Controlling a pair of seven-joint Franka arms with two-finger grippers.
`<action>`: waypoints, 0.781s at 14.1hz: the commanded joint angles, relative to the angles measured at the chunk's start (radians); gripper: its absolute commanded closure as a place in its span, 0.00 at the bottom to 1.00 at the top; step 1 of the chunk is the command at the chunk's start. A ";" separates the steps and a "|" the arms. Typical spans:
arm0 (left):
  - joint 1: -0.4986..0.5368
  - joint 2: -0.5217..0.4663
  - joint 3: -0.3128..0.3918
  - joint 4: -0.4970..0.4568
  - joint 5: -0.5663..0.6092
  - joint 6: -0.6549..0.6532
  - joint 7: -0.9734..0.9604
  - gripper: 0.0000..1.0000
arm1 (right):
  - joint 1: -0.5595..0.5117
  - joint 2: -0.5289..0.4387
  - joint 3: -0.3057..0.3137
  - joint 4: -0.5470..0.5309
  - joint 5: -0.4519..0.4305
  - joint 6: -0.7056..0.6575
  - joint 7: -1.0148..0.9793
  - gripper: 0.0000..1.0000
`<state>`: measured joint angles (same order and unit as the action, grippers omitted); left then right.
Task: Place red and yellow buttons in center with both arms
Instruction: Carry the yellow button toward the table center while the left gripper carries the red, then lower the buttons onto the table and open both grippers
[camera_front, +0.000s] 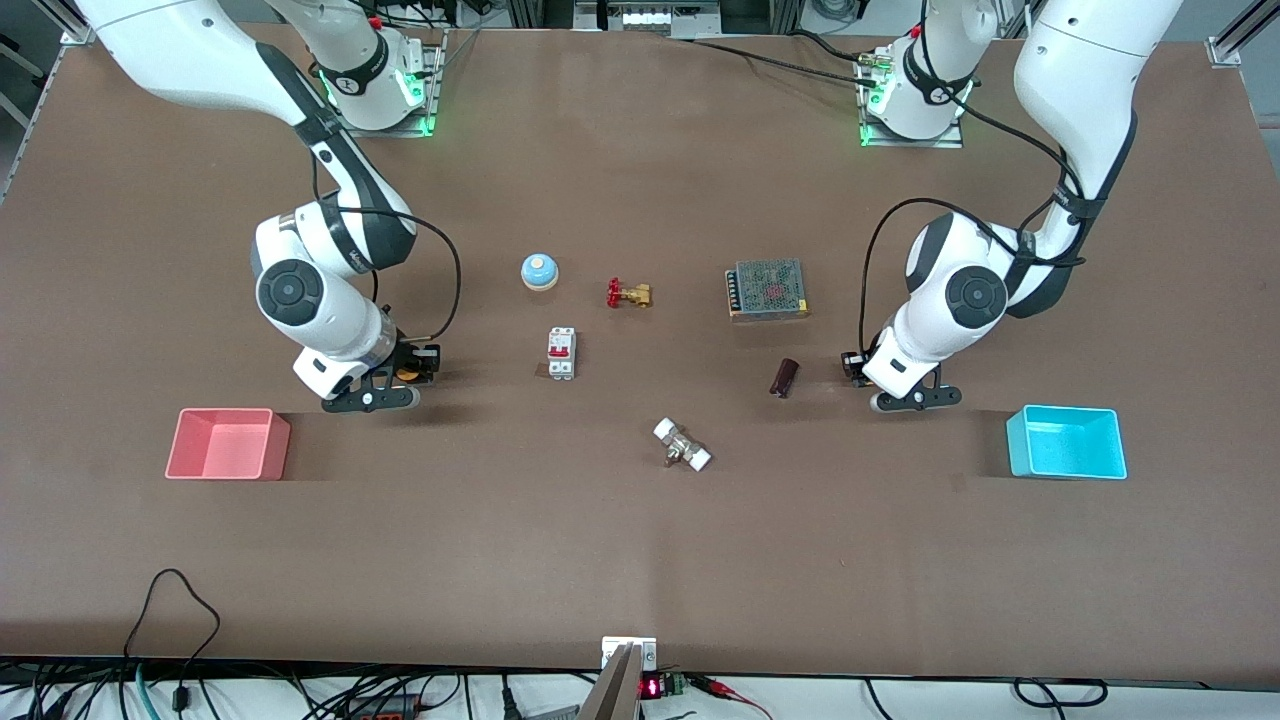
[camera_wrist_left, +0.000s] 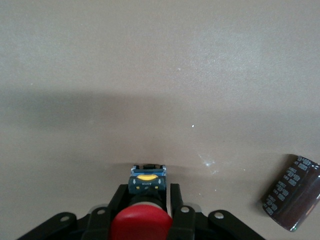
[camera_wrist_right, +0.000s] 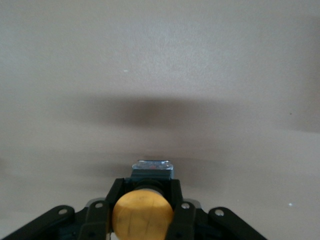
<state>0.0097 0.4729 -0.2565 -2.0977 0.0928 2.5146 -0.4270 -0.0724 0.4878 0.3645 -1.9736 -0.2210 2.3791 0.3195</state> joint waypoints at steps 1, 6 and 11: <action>-0.002 -0.007 0.000 -0.010 0.012 0.021 -0.015 0.05 | 0.000 0.017 0.005 -0.001 -0.028 0.025 0.027 0.67; -0.001 -0.057 0.000 -0.002 0.013 -0.025 -0.006 0.00 | -0.001 0.034 0.007 -0.001 -0.028 0.038 0.029 0.66; 0.009 -0.160 0.000 0.063 0.018 -0.235 0.063 0.00 | -0.001 0.043 0.005 -0.001 -0.028 0.040 0.030 0.63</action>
<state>0.0106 0.3695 -0.2565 -2.0598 0.0933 2.3720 -0.4037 -0.0724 0.5271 0.3645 -1.9733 -0.2248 2.4075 0.3197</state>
